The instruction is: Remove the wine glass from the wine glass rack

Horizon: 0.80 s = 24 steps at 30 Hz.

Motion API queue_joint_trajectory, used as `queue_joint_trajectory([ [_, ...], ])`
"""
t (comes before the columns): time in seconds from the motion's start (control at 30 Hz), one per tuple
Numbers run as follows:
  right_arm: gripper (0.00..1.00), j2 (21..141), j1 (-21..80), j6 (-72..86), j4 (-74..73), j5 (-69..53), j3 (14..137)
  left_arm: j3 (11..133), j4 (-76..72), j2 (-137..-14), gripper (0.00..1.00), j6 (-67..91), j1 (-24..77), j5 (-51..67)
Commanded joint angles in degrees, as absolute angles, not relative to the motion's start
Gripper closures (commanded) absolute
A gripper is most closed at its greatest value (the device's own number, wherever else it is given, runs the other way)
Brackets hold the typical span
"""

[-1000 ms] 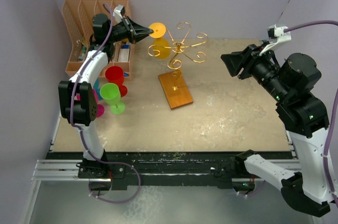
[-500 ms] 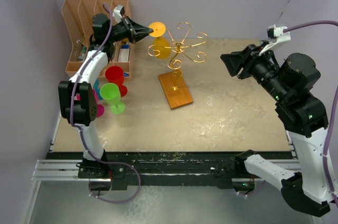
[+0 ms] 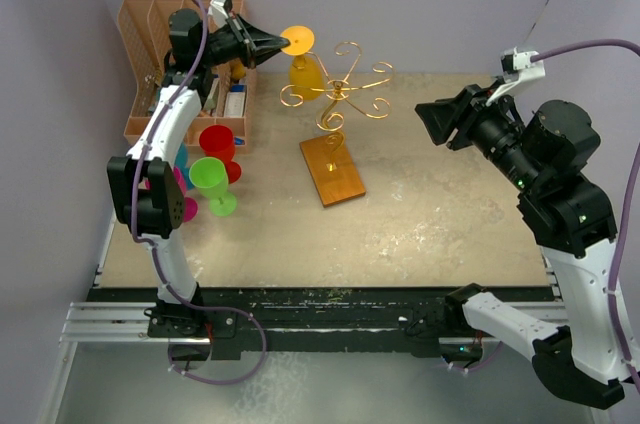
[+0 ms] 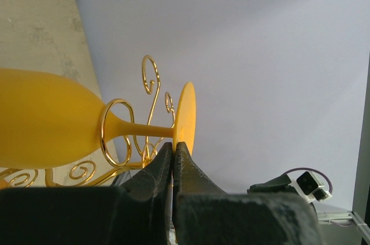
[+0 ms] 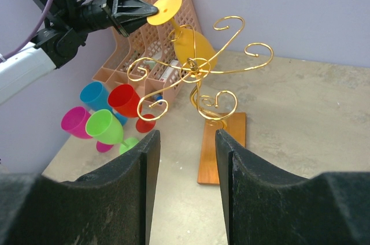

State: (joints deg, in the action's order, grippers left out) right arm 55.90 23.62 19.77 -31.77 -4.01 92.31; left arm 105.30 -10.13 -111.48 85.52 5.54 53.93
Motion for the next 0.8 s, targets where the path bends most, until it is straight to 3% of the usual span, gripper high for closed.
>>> queue_joint_trajectory([
  [0.0,0.54,54.89,23.73,19.62,-28.63,-4.01,92.29,109.16,-10.91,-111.7,1.0,83.25,5.64,52.52],
  [0.77,0.54,53.59,23.73,19.12,-28.16,-3.47,90.01,113.13,-8.82,-115.1,1.0,80.8,8.25,50.75],
])
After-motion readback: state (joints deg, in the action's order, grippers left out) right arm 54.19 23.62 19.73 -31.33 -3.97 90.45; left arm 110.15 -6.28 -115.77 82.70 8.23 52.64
